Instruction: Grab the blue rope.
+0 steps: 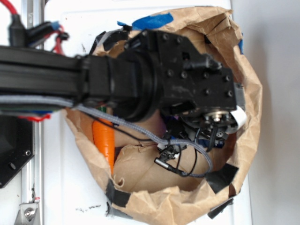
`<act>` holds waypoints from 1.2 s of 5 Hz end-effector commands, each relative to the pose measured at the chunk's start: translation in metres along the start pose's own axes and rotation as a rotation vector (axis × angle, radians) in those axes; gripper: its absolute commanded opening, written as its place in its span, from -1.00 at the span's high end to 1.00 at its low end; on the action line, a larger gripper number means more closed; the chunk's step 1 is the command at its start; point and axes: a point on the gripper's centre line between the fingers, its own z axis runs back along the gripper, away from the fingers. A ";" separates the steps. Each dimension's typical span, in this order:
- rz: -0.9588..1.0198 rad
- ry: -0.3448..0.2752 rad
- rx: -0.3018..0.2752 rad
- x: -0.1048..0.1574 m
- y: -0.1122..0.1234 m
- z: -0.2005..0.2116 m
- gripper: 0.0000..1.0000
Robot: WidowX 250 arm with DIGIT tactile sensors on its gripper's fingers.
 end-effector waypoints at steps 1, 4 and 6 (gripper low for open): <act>-0.051 0.001 0.033 0.003 -0.018 -0.015 -1.00; -0.020 -0.014 0.016 -0.003 0.001 -0.022 1.00; -0.020 -0.021 0.018 -0.003 0.005 -0.020 1.00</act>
